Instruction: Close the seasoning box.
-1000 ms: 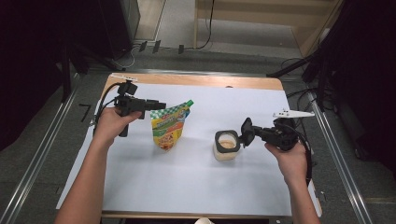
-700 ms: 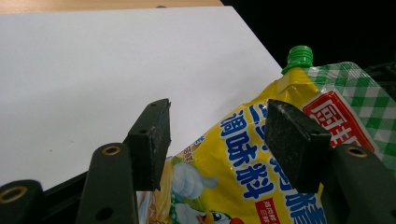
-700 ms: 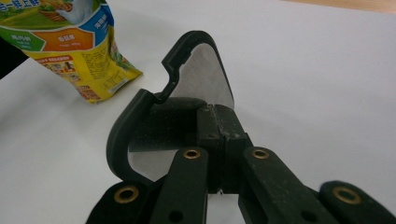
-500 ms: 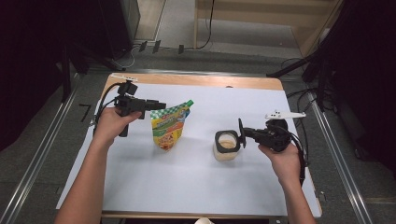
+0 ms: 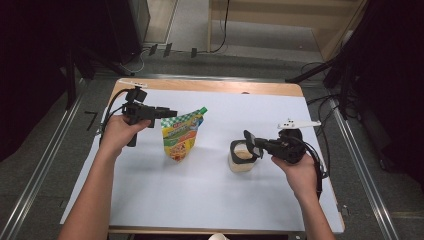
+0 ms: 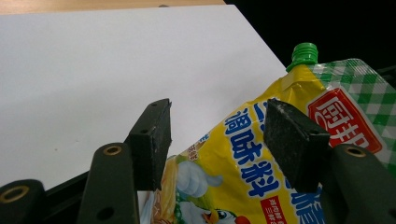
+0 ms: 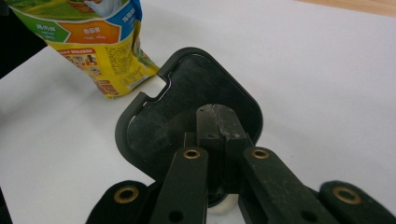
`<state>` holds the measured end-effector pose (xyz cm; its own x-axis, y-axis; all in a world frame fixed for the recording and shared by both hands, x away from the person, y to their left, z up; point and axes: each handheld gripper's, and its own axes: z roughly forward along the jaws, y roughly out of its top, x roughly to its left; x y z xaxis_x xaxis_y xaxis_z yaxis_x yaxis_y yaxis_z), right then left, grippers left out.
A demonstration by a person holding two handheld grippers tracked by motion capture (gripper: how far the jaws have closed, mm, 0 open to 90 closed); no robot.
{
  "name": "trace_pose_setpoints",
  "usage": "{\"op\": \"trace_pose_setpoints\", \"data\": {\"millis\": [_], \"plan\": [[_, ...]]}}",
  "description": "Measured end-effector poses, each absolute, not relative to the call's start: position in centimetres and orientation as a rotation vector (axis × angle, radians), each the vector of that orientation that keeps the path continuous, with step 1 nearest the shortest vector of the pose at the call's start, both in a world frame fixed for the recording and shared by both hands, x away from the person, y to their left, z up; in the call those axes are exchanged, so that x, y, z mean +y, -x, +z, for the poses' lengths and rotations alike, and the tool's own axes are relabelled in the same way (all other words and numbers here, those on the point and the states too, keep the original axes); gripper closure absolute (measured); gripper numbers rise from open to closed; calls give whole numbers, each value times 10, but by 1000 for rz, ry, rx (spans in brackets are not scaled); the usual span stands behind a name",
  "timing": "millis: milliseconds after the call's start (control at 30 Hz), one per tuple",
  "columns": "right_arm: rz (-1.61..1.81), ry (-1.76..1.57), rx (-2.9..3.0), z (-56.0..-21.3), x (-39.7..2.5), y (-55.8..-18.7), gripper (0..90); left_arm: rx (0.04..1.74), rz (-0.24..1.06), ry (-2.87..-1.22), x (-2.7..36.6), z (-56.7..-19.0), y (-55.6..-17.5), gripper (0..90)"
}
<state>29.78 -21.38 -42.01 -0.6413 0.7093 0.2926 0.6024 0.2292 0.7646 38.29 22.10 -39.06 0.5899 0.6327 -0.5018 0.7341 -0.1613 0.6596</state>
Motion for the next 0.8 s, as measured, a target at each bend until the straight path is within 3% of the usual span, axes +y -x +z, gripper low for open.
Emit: {"op": "trace_pose_setpoints", "data": {"millis": [633, 800], "plan": [[1317, -1173, 2486, -437, -181, -298, 900, 1117, -146, -1866, 222, -393, -384, 417], [1339, -1172, 2484, -437, -181, -298, 844, 1116, -148, -1866, 222, -393, -384, 416]]}}
